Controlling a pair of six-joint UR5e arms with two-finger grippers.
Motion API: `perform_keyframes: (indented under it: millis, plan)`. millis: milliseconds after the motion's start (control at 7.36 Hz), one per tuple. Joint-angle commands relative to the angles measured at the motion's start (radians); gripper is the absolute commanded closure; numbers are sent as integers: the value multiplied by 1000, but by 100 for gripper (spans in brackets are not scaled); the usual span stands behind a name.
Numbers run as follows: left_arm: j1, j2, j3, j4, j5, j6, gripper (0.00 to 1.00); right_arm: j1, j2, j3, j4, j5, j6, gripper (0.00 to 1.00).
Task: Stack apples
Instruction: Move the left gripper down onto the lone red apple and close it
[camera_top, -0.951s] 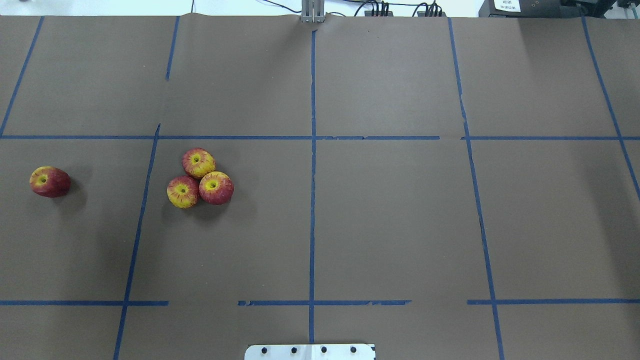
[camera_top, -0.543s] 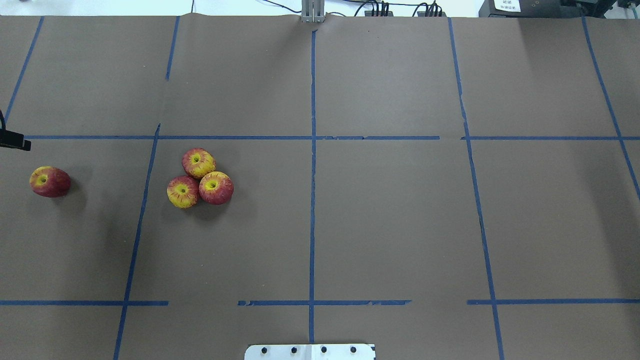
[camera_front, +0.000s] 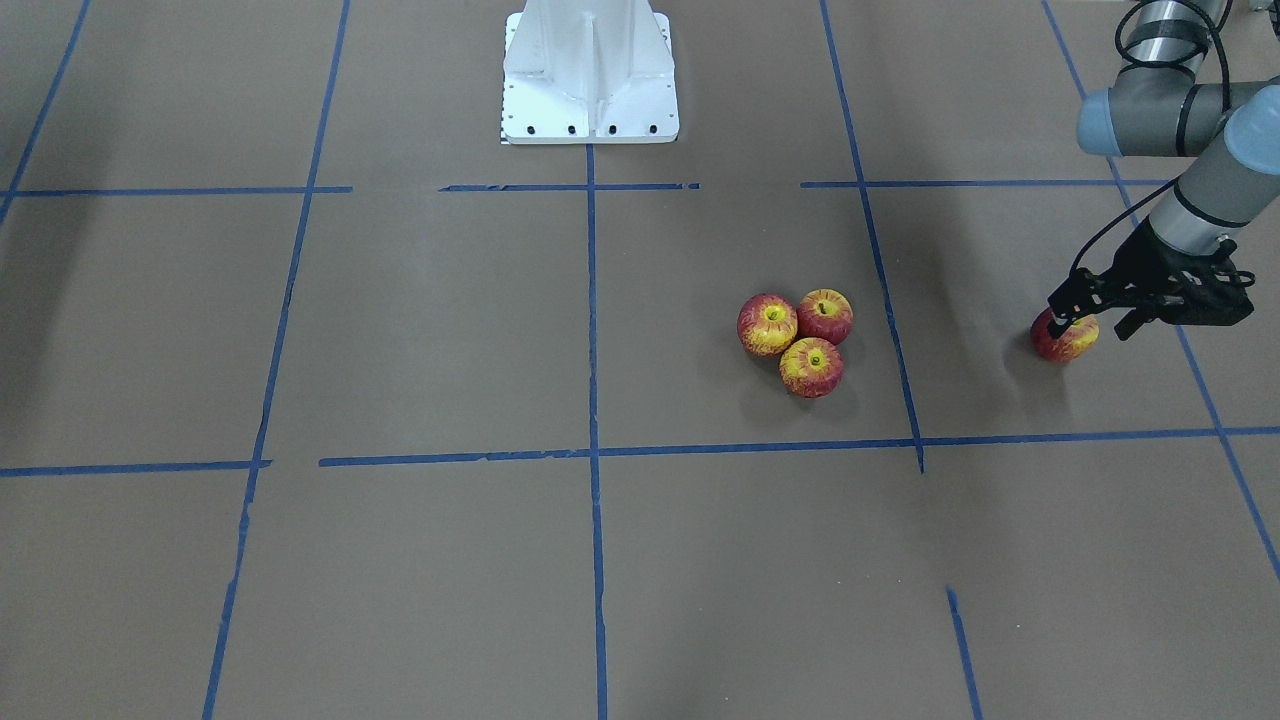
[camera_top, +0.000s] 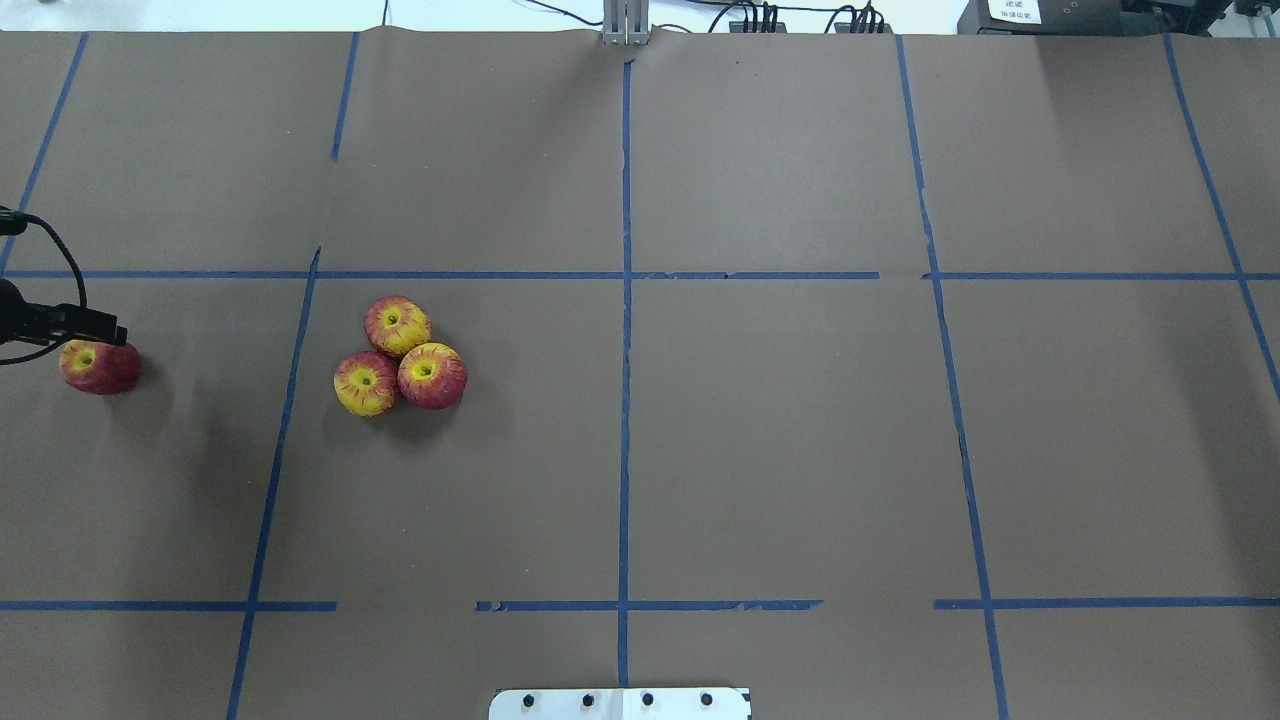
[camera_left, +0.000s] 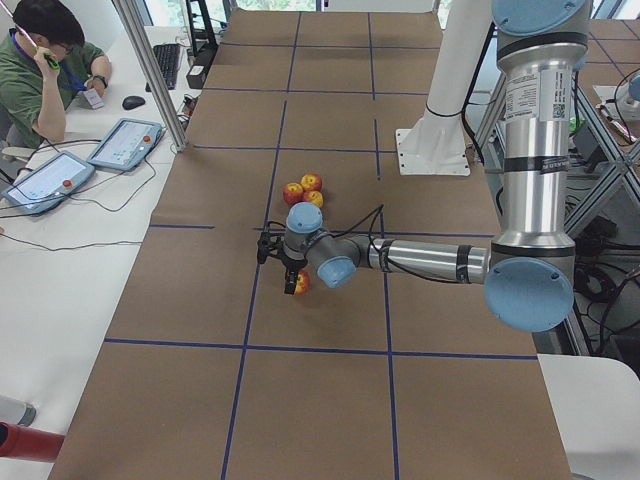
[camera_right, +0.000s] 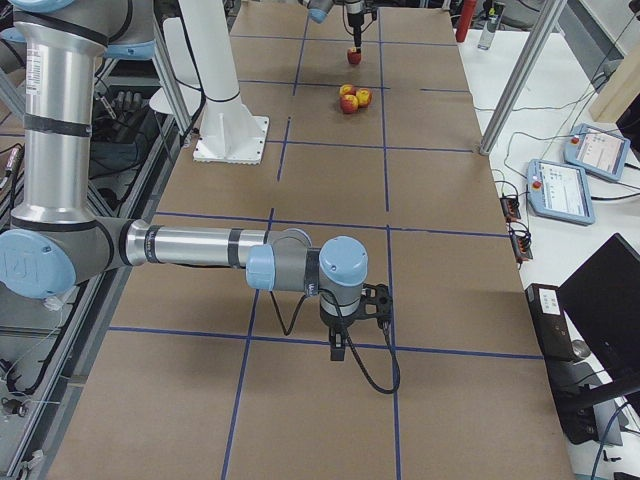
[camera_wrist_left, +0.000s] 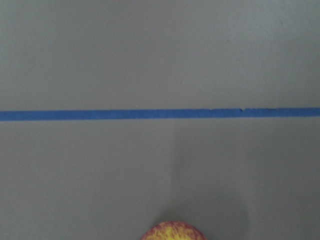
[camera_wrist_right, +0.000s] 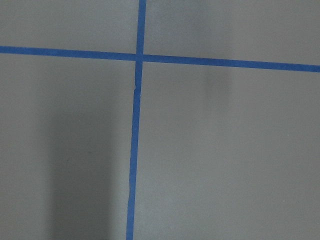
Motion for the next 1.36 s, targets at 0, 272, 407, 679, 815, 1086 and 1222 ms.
perform_keyframes:
  millis: [0,272,407,679,815,1086,1222]
  plan:
    - [30,0,14,-1,9,-3,0,0,0,0,0,0,0,0]
    - [61,0,28,-1,8,-5,0,0,0,0,0,0,0,0]
    - [66,0,34,-1,8,-3,0,0,0,0,0,0,0,0]
    - [66,2,36,-1,8,-6,40,0,0,0,0,0,0,0]
    - [66,2,31,1,5,-8,73,0,0,0,0,0,0,0]
    - [63,0,7,11,1,-6,83,0,0,0,0,2,0,0]
    - [60,0,-28,27,-2,-6,83,0,0,0,0,0,0,0]
